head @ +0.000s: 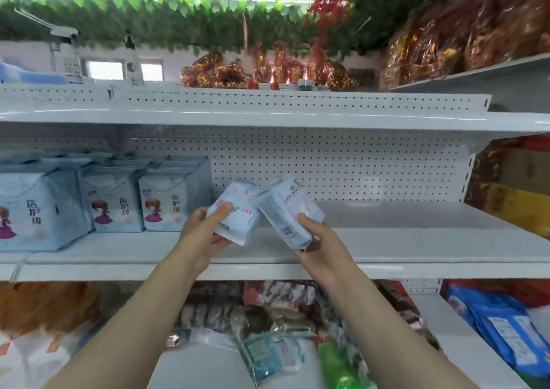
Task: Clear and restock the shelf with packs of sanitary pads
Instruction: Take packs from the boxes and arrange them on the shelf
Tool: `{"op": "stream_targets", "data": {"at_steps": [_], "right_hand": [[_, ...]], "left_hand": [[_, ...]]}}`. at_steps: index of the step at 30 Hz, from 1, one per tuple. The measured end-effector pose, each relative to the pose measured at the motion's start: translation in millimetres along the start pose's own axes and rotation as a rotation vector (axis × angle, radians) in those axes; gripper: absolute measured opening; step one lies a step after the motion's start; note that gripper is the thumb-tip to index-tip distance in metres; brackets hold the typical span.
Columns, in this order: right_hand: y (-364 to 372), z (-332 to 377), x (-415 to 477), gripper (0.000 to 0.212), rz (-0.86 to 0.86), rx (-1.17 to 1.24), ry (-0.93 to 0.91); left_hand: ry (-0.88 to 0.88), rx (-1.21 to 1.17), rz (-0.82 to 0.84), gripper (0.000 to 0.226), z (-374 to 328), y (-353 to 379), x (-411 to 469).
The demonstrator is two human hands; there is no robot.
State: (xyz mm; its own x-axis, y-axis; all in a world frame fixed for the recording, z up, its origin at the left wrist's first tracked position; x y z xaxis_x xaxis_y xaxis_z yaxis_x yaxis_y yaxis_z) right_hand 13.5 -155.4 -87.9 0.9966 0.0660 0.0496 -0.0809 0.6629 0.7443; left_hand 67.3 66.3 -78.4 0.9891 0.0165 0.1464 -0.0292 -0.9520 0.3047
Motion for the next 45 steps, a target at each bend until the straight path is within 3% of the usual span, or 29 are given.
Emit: {"op": "stream_targets", "data": {"at_steps": [3, 8, 13, 16, 22, 28, 33, 39, 41, 45], "right_hand": [[2.1, -6.9, 26.1, 0.074, -0.056, -0.106, -0.092], [-1.9, -3.4, 46.6, 0.061, -0.190, -0.213, -0.146], [-17.2, 10.5, 61.1, 0.073, -0.269, -0.382, -0.147], [-22.9, 20.8, 71.6, 0.074, -0.266, -0.426, -0.131], [-25.6, 36.5, 90.9, 0.065, -0.211, -0.401, -0.093], [-25.8, 40.8, 95.0, 0.056, -0.159, -0.400, -0.067], [-28.1, 44.1, 91.2, 0.041, -0.162, -0.424, -0.060], [-37.2, 50.9, 88.7, 0.046, -0.208, -0.485, -0.090], [-38.0, 55.9, 88.3, 0.057, -0.224, -0.515, -0.112], [-36.4, 70.5, 89.4, 0.071, -0.226, -0.571, -0.142]], "left_hand": [[-0.082, -0.030, 0.069, 0.073, 8.2, -6.2, 35.4], [-0.166, -0.068, 0.140, 0.038, 21.8, 2.7, 75.4], [-0.220, -0.090, 0.210, 0.044, 32.1, 9.4, 84.8], [-0.240, -0.109, 0.183, 0.045, 30.9, 12.5, 81.9], [-0.208, -0.098, 0.136, 0.072, 21.3, 8.4, 78.5], [-0.240, -0.075, 0.107, 0.045, 18.4, 15.5, 68.0], [-0.265, -0.015, 0.141, 0.041, 16.3, 19.6, 63.5], [-0.291, 0.086, 0.146, 0.055, 10.3, 20.2, 70.3], [-0.289, 0.126, 0.140, 0.057, 4.6, 22.0, 78.1], [-0.297, 0.153, 0.118, 0.050, -12.6, 32.6, 100.1]]}}
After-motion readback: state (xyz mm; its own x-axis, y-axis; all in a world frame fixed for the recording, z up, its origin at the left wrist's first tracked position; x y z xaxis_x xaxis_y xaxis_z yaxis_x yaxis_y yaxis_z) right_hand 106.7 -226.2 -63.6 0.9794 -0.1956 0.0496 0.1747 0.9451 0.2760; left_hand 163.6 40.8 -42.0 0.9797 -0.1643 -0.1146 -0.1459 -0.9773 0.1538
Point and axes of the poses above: each hand's wrist, its own x-axis towards the middle knuckle, its own y-axis out of the palm, z = x × y, the point moved 2 cm from there along x, towards the middle knuckle, and after that the axes turned 5 degrees about y, right-handed, at the moved point
